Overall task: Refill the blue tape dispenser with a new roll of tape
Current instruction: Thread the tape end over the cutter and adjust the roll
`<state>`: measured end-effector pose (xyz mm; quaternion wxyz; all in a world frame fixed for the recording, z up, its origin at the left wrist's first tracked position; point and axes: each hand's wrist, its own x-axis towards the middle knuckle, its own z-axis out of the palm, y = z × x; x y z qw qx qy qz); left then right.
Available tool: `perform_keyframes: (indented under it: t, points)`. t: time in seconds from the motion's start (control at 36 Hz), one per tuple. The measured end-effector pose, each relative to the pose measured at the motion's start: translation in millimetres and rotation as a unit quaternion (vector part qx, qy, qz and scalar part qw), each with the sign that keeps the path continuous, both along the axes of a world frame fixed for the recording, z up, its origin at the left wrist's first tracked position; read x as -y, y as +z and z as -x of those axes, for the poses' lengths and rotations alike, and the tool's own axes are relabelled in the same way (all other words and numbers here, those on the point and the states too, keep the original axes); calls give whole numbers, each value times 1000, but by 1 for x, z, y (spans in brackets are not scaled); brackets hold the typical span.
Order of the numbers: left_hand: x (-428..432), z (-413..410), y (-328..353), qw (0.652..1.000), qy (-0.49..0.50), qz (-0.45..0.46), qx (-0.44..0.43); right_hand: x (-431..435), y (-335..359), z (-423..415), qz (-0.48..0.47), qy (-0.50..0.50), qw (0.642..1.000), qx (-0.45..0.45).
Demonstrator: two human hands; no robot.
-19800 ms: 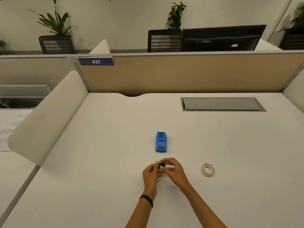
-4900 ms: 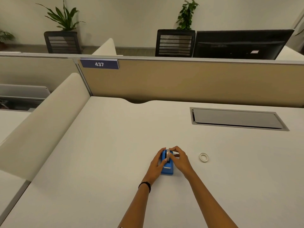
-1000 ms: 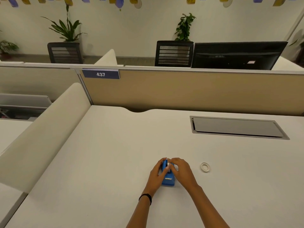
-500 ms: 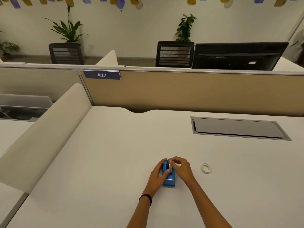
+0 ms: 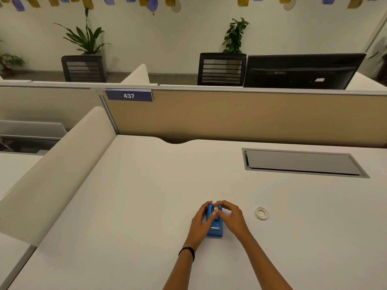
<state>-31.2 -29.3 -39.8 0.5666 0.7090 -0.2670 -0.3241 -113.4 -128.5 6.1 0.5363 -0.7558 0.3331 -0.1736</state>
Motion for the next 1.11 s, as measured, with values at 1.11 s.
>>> perform_keyframes:
  t: [1.11]
  points:
    - [-3, 1, 5, 1000, -6, -9, -4, 3, -8, 6, 2, -12, 1000, -13]
